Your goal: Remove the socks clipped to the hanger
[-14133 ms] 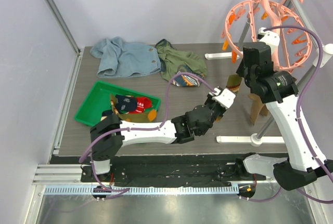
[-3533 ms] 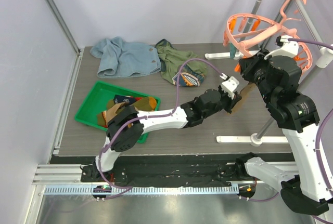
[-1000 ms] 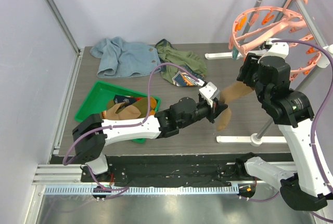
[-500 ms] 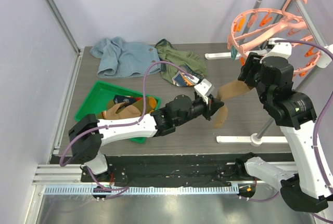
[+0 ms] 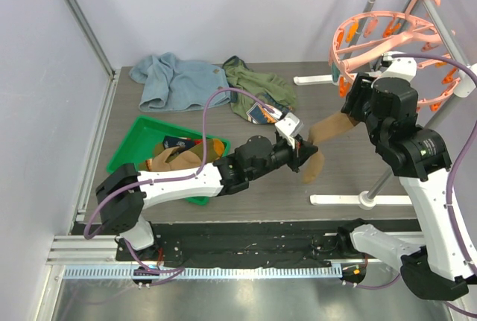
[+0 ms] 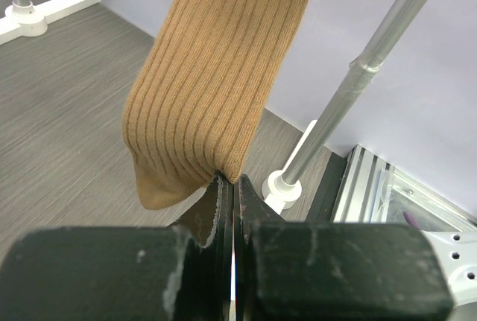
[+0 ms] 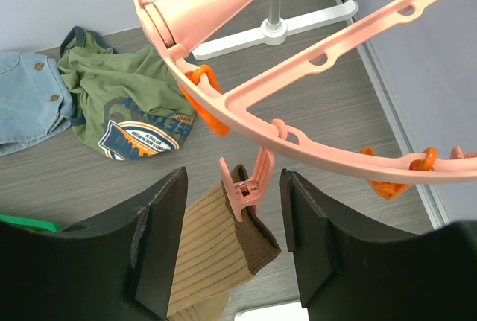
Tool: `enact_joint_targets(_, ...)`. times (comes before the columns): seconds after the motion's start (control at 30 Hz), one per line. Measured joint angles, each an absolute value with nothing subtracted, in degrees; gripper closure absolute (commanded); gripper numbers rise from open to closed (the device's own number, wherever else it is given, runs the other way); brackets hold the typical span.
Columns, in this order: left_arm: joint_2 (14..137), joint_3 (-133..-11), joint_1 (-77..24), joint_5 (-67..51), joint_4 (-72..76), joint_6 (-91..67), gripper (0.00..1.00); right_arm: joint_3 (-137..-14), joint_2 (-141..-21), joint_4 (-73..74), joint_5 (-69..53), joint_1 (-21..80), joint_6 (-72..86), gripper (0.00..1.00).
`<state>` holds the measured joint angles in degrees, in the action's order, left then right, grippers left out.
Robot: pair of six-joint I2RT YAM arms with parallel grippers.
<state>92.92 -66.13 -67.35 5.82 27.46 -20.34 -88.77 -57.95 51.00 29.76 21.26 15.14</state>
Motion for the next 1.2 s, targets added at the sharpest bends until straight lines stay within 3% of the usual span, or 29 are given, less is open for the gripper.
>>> enact_joint_targets(0.63, 92.1, -65.4, -66.6, 4.4, 27.6, -20.9, 1.0, -86.3, -59.3, 48.7, 28.5, 21.0, 15.7, 0.45)
enact_joint_targets(0.7, 92.1, -65.4, -66.6, 4.3, 27.6, -20.9, 1.0, -86.1, -59.3, 48.4, 28.5, 20.9, 15.8, 0.49)
enact_joint_targets(0.93, 92.1, -65.3, -66.6, 3.9, 27.6, -21.1, 1.0, -85.9, -59.4, 47.4, 29.0, 20.7, 16.4, 0.86)
enact_joint_targets(1.03, 92.1, -65.0, -66.6, 3.9, 27.7, -21.1, 1.0, -85.8, -59.3, 46.9, 29.3, 20.5, 16.6, 0.91)
enact_joint_targets(1.2, 92.1, -63.9, -66.5, 4.0, 28.0, -21.6, 1.0, -85.5, -59.1, 46.7, 29.5, 20.5, 16.6, 0.89)
